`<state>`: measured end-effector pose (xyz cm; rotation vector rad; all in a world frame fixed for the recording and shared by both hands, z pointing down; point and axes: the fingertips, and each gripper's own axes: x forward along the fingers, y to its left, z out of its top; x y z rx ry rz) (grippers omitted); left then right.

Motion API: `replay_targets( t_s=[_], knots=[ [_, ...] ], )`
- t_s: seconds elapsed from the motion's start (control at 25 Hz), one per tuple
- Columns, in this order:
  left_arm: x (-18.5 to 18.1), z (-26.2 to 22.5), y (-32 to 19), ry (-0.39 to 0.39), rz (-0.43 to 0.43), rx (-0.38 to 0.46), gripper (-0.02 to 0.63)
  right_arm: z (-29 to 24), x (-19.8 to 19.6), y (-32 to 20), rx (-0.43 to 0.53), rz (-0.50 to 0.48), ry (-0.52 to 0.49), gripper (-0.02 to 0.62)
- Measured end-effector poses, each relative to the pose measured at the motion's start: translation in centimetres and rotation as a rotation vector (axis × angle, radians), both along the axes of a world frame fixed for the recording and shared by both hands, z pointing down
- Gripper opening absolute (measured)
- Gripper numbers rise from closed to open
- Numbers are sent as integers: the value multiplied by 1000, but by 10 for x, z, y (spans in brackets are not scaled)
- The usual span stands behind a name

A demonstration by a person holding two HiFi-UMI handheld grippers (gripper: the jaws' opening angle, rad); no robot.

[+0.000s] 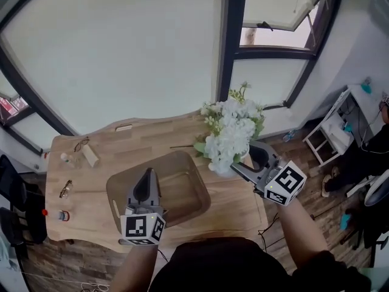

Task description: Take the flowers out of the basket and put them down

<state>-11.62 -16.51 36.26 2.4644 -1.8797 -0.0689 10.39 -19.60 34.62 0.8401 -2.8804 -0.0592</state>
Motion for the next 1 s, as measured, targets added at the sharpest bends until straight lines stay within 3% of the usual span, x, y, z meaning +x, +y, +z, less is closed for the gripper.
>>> replay_targets(
  t_s=[0.24,1.0],
  knots=[
    [11,3,-13,-6,30,-11,0,26,19,3,-7,67,5,232],
    [39,27,-32,-41,75,-69,0,120,35,-7,-56,156,28,232]
  ],
)
